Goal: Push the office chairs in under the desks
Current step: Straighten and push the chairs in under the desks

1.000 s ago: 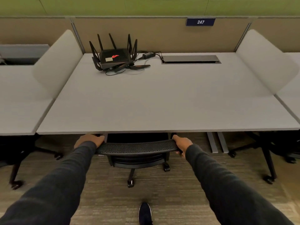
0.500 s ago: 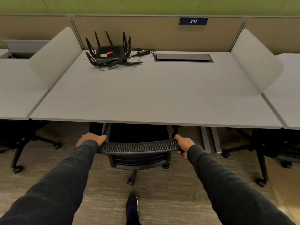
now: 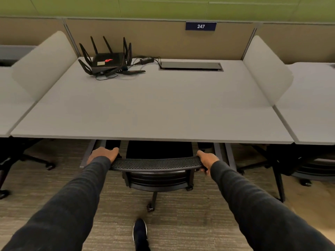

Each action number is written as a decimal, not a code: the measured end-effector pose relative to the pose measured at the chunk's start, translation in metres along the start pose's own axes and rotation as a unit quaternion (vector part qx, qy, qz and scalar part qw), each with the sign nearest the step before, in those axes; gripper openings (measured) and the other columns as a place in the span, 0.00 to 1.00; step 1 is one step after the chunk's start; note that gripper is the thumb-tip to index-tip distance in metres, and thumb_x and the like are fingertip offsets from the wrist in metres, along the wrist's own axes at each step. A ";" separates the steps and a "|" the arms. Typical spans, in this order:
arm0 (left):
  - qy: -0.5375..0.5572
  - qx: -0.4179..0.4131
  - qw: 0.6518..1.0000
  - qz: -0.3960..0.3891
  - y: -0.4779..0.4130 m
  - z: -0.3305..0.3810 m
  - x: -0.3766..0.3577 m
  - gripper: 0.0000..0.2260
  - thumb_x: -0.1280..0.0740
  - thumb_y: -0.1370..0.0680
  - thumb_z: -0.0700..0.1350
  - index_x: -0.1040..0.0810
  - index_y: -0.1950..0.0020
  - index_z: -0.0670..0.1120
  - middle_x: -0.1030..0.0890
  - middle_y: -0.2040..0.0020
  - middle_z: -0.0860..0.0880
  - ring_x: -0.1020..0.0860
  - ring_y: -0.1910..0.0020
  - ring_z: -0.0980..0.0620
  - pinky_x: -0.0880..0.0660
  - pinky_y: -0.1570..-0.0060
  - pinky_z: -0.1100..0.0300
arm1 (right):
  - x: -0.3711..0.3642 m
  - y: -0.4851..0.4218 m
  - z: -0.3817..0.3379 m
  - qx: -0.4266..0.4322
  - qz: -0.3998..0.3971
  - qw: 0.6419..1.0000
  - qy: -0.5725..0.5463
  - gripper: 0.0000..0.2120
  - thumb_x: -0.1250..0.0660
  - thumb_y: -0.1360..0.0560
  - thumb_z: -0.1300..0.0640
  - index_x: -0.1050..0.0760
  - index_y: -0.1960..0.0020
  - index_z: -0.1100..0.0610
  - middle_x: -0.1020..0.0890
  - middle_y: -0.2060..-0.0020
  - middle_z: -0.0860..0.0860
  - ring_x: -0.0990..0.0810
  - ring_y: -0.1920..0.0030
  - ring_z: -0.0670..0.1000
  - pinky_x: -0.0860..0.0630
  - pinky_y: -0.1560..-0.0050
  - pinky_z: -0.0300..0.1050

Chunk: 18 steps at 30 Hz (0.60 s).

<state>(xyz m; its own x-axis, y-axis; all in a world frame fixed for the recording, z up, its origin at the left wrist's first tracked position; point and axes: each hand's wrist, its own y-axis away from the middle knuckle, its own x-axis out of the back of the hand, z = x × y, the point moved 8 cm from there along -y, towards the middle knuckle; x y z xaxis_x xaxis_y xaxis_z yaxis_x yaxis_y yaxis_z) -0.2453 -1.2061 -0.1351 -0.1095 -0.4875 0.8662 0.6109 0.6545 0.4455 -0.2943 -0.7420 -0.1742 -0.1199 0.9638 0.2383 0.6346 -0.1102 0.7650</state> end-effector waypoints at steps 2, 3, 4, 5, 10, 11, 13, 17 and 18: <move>0.023 0.002 1.000 0.021 -0.003 0.009 0.001 0.32 0.40 0.24 0.65 0.24 0.36 0.38 0.20 0.40 0.37 0.22 0.44 0.37 0.28 0.49 0.49 | 0.004 -0.006 -0.006 -0.004 0.006 1.000 -0.016 0.16 0.34 0.22 0.47 0.23 0.49 0.60 0.17 0.52 0.58 0.19 0.60 0.53 0.28 0.79 0.37; 0.031 0.002 0.999 0.032 -0.005 0.013 0.003 0.32 0.41 0.23 0.65 0.25 0.35 0.38 0.21 0.39 0.37 0.22 0.44 0.37 0.28 0.49 0.49 | 0.006 -0.008 -0.010 -0.002 0.011 1.000 -0.019 0.15 0.33 0.22 0.47 0.23 0.49 0.60 0.17 0.53 0.57 0.20 0.60 0.53 0.28 0.78 0.37; 0.035 -0.002 0.999 0.041 -0.007 0.019 0.005 0.32 0.41 0.23 0.65 0.27 0.33 0.39 0.22 0.38 0.37 0.22 0.42 0.37 0.27 0.48 0.49 | 0.007 -0.011 -0.013 0.001 0.016 1.000 -0.020 0.15 0.33 0.22 0.47 0.23 0.51 0.60 0.17 0.54 0.57 0.20 0.61 0.53 0.29 0.78 0.37; 0.037 -0.011 0.998 0.051 -0.009 0.025 0.007 0.33 0.41 0.22 0.65 0.28 0.32 0.39 0.22 0.36 0.37 0.23 0.40 0.36 0.27 0.46 0.48 | 0.008 -0.014 -0.017 0.004 0.023 0.999 -0.023 0.15 0.33 0.22 0.48 0.23 0.52 0.60 0.18 0.56 0.57 0.20 0.62 0.53 0.29 0.79 0.37; -0.003 -0.100 0.989 0.106 -0.020 0.065 0.019 0.33 0.45 0.20 0.65 0.32 0.29 0.40 0.29 0.32 0.38 0.31 0.33 0.37 0.30 0.38 0.41 | 0.009 -0.024 -0.033 0.016 0.053 0.998 -0.039 0.14 0.34 0.21 0.49 0.23 0.54 0.61 0.18 0.58 0.57 0.20 0.63 0.53 0.30 0.80 0.36; -0.012 -0.112 0.987 0.115 -0.023 0.071 0.021 0.32 0.46 0.20 0.65 0.32 0.29 0.40 0.29 0.33 0.38 0.31 0.34 0.37 0.31 0.38 0.41 | 0.010 -0.027 -0.036 0.015 0.060 0.997 -0.035 0.14 0.34 0.21 0.49 0.23 0.53 0.61 0.18 0.58 0.57 0.20 0.63 0.53 0.30 0.80 0.36; -0.024 -0.125 0.985 0.120 -0.030 0.082 0.022 0.32 0.46 0.20 0.65 0.32 0.29 0.40 0.29 0.33 0.38 0.31 0.34 0.38 0.31 0.38 0.42 | 0.011 -0.034 -0.041 0.011 0.068 0.997 -0.032 0.13 0.35 0.21 0.50 0.24 0.53 0.61 0.19 0.57 0.57 0.20 0.61 0.53 0.29 0.79 0.37; -0.058 -0.142 0.983 0.103 -0.043 0.099 0.014 0.33 0.49 0.20 0.66 0.32 0.28 0.41 0.29 0.33 0.39 0.31 0.34 0.39 0.32 0.37 0.43 | 0.018 -0.044 -0.056 0.023 0.089 0.995 0.040 0.18 0.39 0.20 0.45 0.22 0.50 0.61 0.18 0.55 0.57 0.19 0.61 0.54 0.27 0.73 0.39; -0.068 -0.144 0.983 0.096 -0.045 0.100 0.011 0.33 0.50 0.20 0.66 0.32 0.28 0.42 0.29 0.32 0.40 0.31 0.34 0.39 0.32 0.36 0.43 | 0.021 -0.048 -0.060 0.032 0.092 0.993 0.066 0.21 0.40 0.20 0.44 0.21 0.47 0.62 0.17 0.55 0.57 0.19 0.61 0.55 0.25 0.70 0.41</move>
<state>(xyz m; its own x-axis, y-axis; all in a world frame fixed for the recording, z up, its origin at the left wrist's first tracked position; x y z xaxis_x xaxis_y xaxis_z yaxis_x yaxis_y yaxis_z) -0.3530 -1.1831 -0.1231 -0.0625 -0.2765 0.9590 0.8249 0.5266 0.2056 -0.3730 -0.7314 -0.1695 -0.0934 0.8884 0.4494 0.7023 -0.2612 0.6622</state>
